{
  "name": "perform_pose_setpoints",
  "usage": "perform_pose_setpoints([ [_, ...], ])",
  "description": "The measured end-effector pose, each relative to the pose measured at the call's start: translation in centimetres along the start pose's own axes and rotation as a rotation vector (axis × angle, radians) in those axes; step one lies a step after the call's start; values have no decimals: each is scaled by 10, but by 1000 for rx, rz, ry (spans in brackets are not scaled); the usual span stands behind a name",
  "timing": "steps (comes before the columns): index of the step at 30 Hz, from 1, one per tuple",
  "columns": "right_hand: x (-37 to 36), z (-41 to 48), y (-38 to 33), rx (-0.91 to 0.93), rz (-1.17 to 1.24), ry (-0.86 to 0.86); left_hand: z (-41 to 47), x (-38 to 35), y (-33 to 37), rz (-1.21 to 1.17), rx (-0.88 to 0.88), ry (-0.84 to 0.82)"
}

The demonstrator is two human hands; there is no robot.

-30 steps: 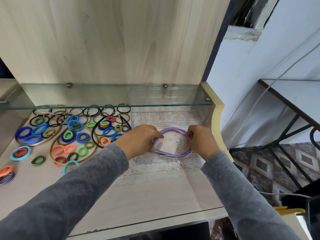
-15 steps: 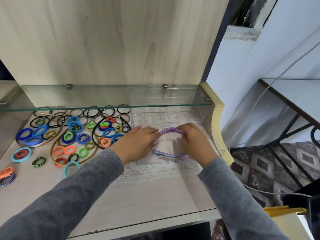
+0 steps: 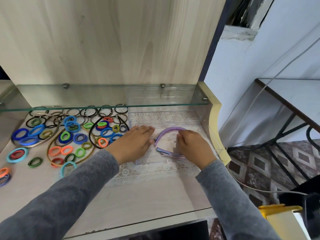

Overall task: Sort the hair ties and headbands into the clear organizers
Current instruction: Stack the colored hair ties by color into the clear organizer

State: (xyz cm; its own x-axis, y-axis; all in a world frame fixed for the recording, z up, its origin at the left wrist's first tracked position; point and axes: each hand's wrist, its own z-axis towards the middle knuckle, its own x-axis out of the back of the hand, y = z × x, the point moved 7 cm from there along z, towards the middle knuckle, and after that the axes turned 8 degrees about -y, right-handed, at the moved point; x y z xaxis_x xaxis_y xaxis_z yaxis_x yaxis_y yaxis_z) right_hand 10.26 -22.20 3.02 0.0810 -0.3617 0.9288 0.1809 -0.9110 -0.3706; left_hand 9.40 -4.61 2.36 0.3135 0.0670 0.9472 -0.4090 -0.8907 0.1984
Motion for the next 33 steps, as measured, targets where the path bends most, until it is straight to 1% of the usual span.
perform_pose_setpoints([
  [4,10,-2,11,-56,6,11,-2,1,0,-7,16,-6],
  [7,13,-2,17,-82,-41,-15,-2,0,-1,-11,20,-11],
  [10,17,-2,30,-177,38,7,-1,-2,-3,-10,14,-5],
  [12,19,-2,35,-217,43,5,-1,-3,-4,-8,9,0],
  [17,21,1,39,-251,13,16,-1,-3,-3,-8,8,3],
  [19,19,6,29,-191,2,37,-1,-3,-3,-12,6,8],
  [21,14,11,11,-34,37,19,-1,-3,-3,-16,5,9],
  [23,6,13,-11,116,33,-67,-1,-2,-2,-18,6,8],
  [24,2,13,-19,153,14,-107,-2,-2,-2,-18,7,8],
  [29,-14,19,-32,165,-158,-249,-2,-1,0,-25,7,8],
  [31,-16,20,-30,153,-201,-260,-2,0,0,-27,6,7],
  [33,-12,18,-27,128,-190,-238,-2,0,-1,-26,5,8],
])
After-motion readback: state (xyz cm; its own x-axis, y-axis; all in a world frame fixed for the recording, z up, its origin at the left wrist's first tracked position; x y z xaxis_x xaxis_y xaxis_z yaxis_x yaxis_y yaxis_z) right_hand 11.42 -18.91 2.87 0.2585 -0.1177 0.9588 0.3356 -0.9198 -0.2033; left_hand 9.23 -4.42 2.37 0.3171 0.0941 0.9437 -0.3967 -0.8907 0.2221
